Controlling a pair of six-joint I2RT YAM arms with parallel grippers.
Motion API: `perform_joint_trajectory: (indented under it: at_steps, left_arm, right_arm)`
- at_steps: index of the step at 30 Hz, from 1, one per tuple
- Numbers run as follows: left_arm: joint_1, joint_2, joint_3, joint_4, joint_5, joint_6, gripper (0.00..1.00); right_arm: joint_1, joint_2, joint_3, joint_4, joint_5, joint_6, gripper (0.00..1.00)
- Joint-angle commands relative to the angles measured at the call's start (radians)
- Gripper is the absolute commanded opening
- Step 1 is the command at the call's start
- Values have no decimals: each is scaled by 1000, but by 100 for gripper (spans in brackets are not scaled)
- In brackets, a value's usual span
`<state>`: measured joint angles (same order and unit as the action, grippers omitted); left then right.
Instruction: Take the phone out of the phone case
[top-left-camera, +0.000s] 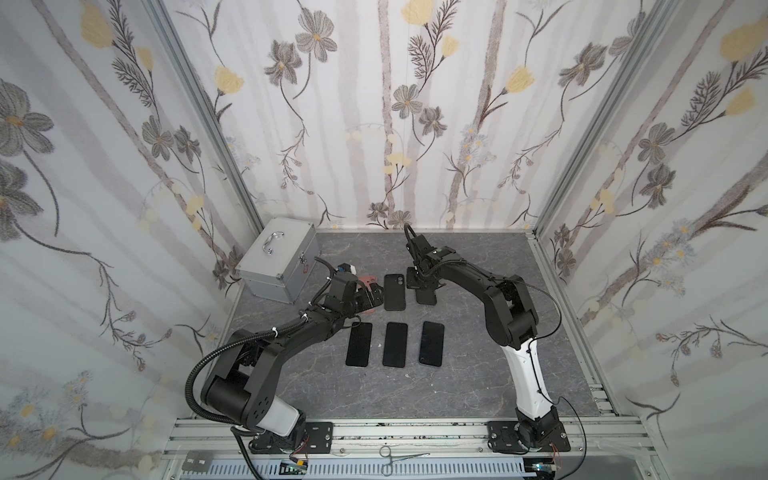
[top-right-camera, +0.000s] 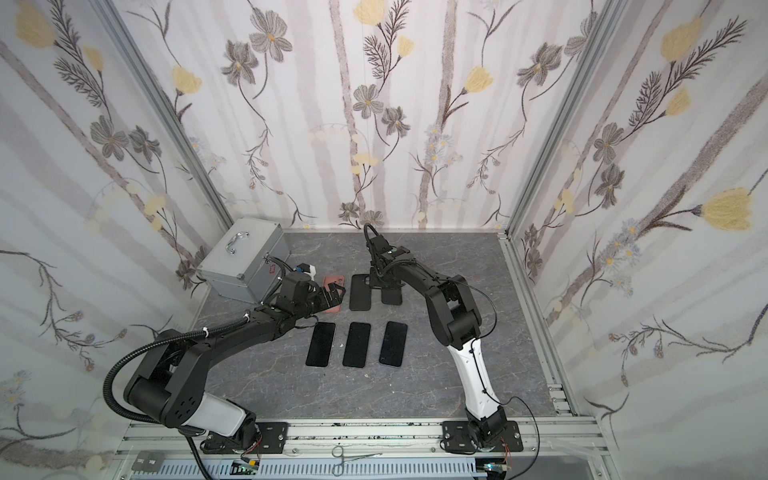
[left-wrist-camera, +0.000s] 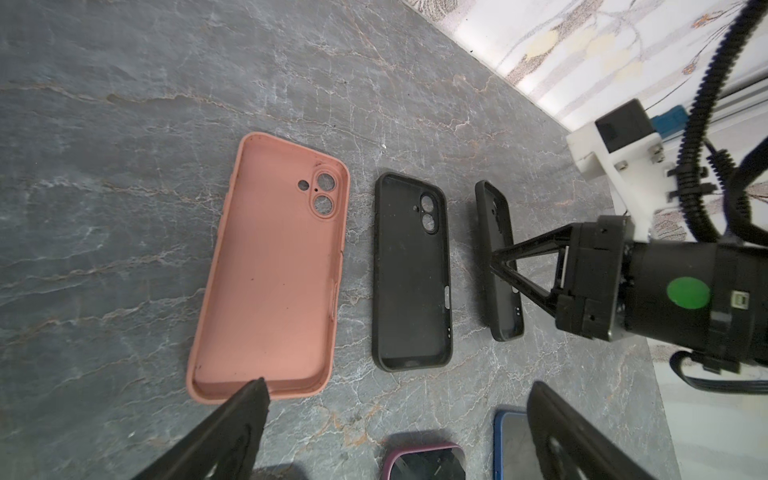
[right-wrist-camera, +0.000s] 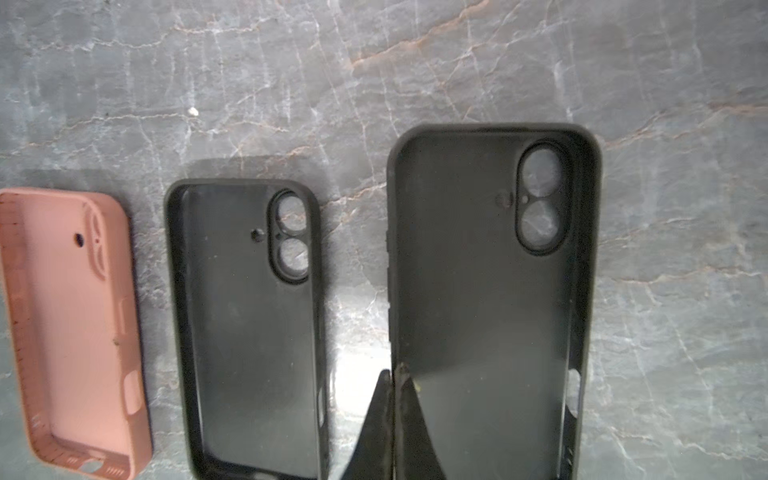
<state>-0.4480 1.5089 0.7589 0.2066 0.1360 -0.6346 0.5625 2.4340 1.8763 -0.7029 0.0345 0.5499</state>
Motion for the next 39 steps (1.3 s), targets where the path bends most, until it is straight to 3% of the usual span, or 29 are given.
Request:
perform_joint_trajectory:
  at_steps: [1,5,12,15,24,30,33,39]
  left_arm:
    - [1,-7,-7,25,10,1,100]
    - [0,-8,-12,31,16,-2,100]
    - [-28,-39,-16,33,0,46,100]
    - [-74,-74,-31,32,-30,72,100]
    - [-215,-198,-122,63,-146,84,100]
    - [-223,-166,-117,87,-105,68,100]
    - [-241,-148,-111,103,-103,67,100]
    - [-254,-134,-123,135,-86,41,100]
  right_arm:
    - [1,19,15,-35,36,8,0]
    - [1,25,16,-33,26,6,2]
    - [1,-24,12,-23,27,7,34]
    - [2,-85,-31,-13,45,13,40]
    - [9,-322,-346,158,31,69,44]
    - [-11,-294,-365,158,42,58,45]
    - [-11,-284,-381,168,45,38,54]
    - [-4,-308,-420,165,71,33,55]
